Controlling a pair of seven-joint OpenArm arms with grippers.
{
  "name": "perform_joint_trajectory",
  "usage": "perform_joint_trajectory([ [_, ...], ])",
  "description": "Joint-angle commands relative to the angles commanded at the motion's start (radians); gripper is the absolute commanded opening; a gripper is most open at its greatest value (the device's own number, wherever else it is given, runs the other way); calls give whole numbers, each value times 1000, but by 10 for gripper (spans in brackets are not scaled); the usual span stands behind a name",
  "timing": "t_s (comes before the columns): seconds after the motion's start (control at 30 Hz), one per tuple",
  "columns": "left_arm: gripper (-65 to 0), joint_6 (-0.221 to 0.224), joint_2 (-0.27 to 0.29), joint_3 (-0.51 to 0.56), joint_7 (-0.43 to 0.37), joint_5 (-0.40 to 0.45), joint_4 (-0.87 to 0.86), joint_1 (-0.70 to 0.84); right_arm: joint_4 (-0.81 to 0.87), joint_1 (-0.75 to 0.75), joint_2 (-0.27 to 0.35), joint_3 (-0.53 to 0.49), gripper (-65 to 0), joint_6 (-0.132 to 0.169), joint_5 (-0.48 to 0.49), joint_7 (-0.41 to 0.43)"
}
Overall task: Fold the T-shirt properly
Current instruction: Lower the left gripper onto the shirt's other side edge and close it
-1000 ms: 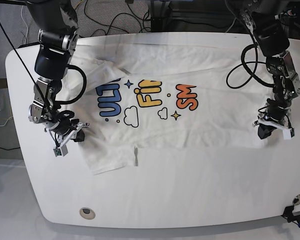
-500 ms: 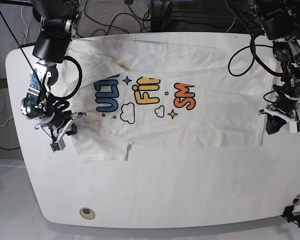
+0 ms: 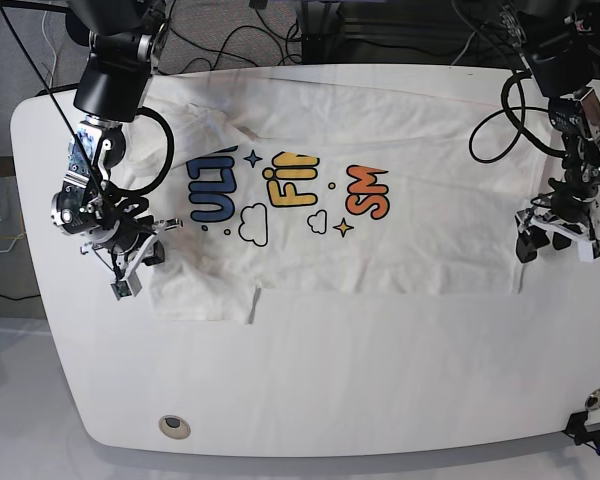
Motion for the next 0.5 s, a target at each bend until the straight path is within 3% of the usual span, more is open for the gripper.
perform_joint_trajectory([
  [0.2, -156, -2, 0, 2, -5, -2, -175, -112, -44, 2, 2, -2, -650, 0, 0, 9],
  [0.43, -171, 6, 23, 31, 2, 5, -186, -120, -48, 0, 0, -2, -650, 0, 0, 21],
  [0.5, -171, 51, 28, 52, 2, 5, -186, -118, -48, 0, 0, -2, -650, 0, 0, 21],
])
